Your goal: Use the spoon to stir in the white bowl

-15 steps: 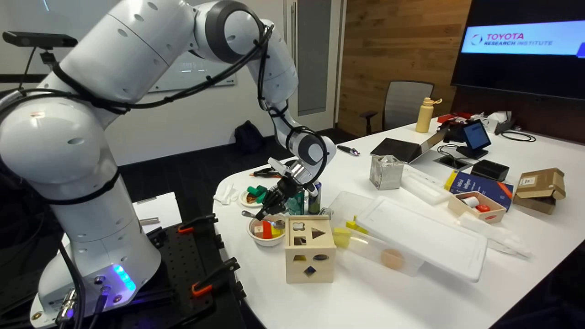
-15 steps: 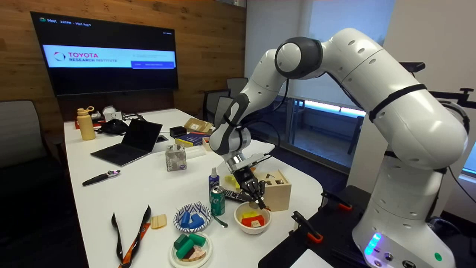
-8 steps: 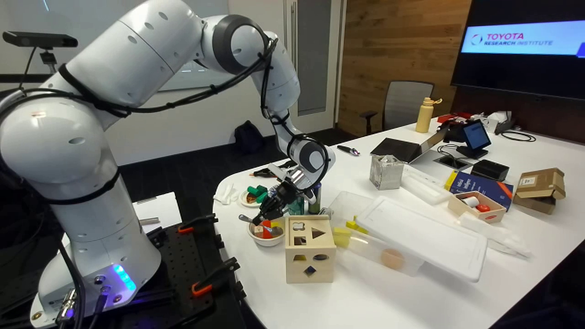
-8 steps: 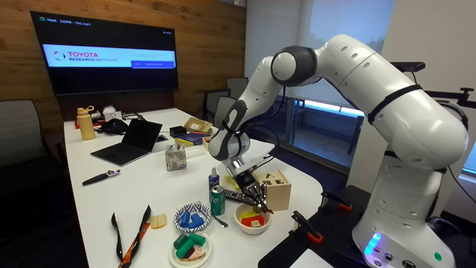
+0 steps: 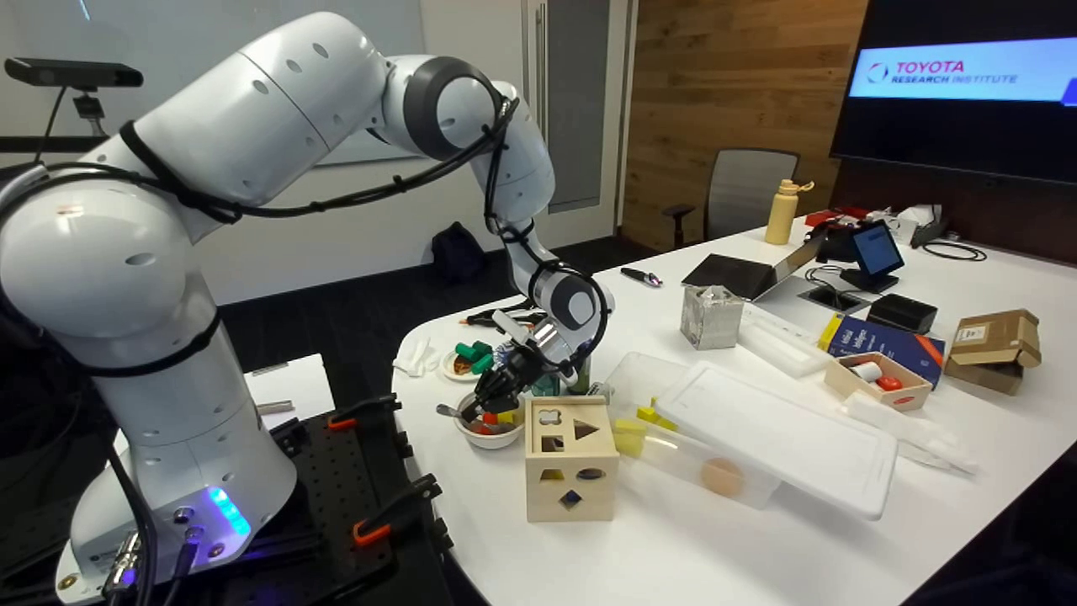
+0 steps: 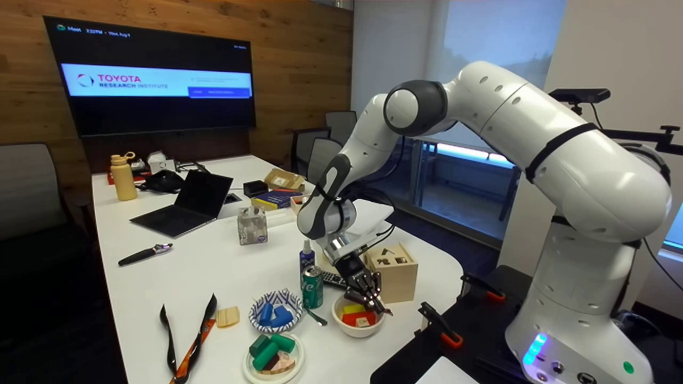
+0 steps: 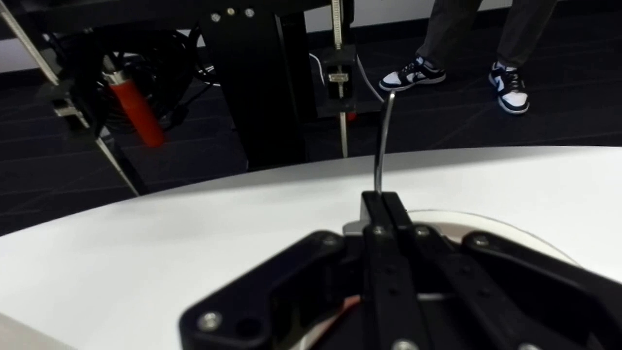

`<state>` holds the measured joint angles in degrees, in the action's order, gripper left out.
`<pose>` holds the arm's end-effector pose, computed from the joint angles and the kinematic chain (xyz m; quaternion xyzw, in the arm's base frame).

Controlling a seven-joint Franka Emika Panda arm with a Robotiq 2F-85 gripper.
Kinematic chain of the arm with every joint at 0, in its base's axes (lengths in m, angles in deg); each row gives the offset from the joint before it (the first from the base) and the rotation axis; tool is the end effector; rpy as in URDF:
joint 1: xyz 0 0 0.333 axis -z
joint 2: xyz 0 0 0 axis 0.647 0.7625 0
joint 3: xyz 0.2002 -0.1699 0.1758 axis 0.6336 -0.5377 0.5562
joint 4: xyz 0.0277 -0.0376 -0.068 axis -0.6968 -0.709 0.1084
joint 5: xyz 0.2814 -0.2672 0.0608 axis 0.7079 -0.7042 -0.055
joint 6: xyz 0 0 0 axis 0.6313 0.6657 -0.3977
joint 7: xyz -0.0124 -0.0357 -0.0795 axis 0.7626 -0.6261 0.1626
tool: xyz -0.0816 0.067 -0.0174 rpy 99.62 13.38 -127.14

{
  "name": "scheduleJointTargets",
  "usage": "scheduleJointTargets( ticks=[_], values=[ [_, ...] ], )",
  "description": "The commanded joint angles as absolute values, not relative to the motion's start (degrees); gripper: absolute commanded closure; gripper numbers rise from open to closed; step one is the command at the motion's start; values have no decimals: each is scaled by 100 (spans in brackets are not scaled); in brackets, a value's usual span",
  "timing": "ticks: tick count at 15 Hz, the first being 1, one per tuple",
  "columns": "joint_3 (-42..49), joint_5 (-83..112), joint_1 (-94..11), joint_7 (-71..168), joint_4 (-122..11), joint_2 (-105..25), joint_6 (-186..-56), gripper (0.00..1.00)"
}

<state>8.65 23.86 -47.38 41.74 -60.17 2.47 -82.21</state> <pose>0.4889 0.0833 -0.0196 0.8622 -0.0542 -0.5030 0.0274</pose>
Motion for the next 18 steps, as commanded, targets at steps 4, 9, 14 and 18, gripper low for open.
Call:
scheduleJointTargets(
  ticks=[4, 9, 14, 18],
  values=[
    [1339, 2911, -4203, 5369, -6241, -63, -8605, 99],
    [1484, 3367, -3908, 5952, -6578, -329, -8991, 99],
    [1344, 3227, -4164, 5407, -6823, -698, -8991, 99],
    [1252, 3142, -4412, 4711, -6706, -679, -8492, 99]
  ],
)
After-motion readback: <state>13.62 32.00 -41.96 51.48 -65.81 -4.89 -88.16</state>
